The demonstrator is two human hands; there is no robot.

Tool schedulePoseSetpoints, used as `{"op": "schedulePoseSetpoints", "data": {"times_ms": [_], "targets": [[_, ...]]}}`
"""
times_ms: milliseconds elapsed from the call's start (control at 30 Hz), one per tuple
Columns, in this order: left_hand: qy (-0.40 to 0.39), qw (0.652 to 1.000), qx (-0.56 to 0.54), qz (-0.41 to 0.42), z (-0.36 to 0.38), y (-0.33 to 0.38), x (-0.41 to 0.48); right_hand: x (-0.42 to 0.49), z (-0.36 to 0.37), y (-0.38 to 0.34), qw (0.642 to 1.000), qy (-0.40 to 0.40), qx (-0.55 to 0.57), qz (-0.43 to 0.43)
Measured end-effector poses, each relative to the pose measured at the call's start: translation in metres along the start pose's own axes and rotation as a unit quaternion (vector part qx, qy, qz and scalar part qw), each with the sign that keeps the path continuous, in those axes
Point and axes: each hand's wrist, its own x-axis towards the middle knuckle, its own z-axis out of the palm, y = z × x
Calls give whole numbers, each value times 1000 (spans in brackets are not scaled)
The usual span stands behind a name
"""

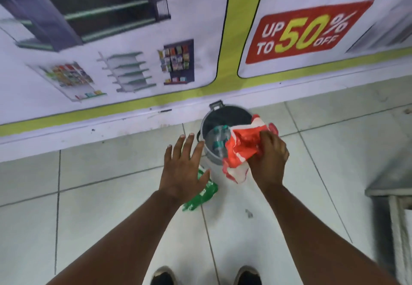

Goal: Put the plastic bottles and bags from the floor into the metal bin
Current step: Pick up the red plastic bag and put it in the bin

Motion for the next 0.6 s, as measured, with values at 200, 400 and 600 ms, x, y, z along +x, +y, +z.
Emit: {"op": "schedulePoseSetpoints", "data": {"times_ms": [200,400,600], "targets": [[30,999,0,-10,-2,-4,39,80,27,-34,992,86,83,42],[-35,999,20,-12,29,-20,22,69,73,14,957,-238,-102,128],[-64,997,15,-30,41,-27,6,43,61,34,974,-179,-92,103]]}}
